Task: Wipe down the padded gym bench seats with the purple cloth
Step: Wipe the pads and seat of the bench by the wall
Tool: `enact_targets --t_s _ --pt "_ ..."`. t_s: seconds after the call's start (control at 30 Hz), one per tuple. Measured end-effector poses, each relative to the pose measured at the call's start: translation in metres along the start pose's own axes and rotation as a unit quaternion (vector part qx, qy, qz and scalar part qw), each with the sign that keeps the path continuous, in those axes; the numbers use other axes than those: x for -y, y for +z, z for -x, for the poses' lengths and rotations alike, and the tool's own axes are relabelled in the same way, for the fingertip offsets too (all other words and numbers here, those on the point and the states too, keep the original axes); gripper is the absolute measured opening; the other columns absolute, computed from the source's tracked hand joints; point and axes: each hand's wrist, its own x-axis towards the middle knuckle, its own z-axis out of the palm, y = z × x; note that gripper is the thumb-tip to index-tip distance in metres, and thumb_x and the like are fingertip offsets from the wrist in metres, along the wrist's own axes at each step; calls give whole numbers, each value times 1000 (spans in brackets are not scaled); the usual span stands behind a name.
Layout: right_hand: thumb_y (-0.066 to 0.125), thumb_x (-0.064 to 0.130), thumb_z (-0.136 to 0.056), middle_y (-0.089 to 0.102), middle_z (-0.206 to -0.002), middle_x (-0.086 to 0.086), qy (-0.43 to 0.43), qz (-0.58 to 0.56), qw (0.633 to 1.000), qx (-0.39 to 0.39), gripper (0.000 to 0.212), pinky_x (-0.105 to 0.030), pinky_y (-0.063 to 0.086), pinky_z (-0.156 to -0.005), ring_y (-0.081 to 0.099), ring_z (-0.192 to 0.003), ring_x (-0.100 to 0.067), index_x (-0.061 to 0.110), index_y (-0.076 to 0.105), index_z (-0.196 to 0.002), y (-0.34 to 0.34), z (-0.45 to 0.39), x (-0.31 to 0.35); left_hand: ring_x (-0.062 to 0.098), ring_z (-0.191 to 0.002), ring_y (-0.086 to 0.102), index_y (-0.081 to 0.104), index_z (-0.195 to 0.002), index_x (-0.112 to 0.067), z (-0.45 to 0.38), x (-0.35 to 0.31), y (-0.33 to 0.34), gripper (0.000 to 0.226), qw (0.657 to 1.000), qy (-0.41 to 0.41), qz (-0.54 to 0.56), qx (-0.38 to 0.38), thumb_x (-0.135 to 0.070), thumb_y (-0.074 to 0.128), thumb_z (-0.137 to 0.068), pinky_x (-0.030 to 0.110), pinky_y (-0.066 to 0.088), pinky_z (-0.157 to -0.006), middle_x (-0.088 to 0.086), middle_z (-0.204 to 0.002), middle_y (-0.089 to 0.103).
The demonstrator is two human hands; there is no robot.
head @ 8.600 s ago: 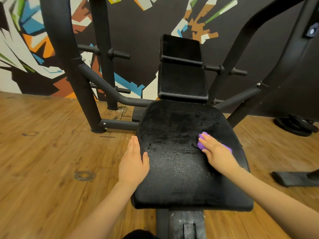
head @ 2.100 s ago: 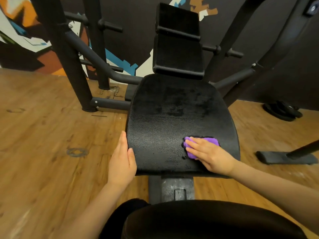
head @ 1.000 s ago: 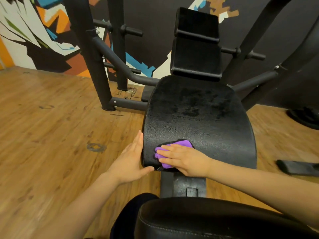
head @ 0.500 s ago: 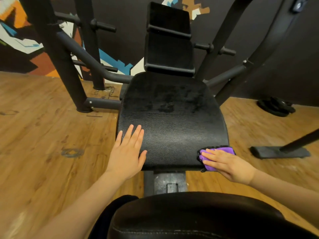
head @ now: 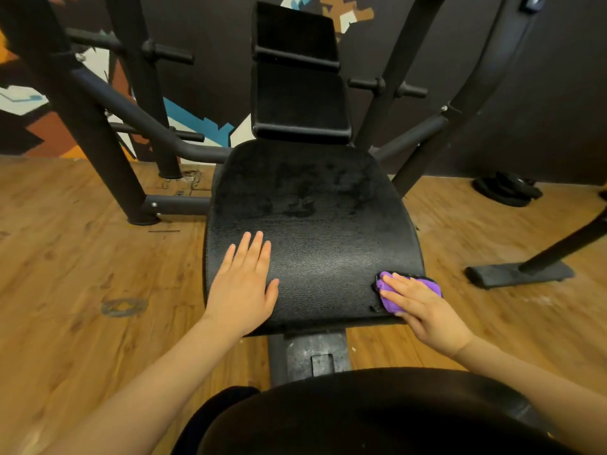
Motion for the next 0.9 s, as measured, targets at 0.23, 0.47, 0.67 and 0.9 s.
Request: enact_targets --t_s 0.23,0.47,0.67,0.9 --pt "31 39 -100 26 -153 8 8 32 998 45 43 -23 14 -116 22 -141 -10 22 40 -138 -9 -6 1 27 -148 1 13 -152 -6 -47 19 -12 67 1000 7 -9 9 -44 33 -100 38 0 -118 13 -160 7" --pt "51 21 -96 29 -145 8 148 -17 989 -13 45 -24 16 -114 24 -139 -12 16 38 -139 -31 -86 -29 26 -148 -2 6 -153 -8 -81 42 -22 71 999 -19 -19 42 -50 26 -99 38 2 -119 10 -161 3" --pt "54 8 -93 30 -149 -5 201 -39 979 28 47 -15 9 -110 24 -141 -18 7 41 -139 -40 -180 -62 27 -148 3 12 -152 -6 -78 46 -17 72 1000 -11 14 24 -50 29 -98 39 4 -119 12 -160 8" --pt "46 10 -97 26 -153 -8 236 5 972 -11 47 -22 16 -109 27 -140 -22 7 35 -143 -42 -259 -75 27 -148 -1 7 -153 -6 -81 48 -14 73 1000 -4 9 23 -51 18 -96 40 2 -119 12 -161 4"
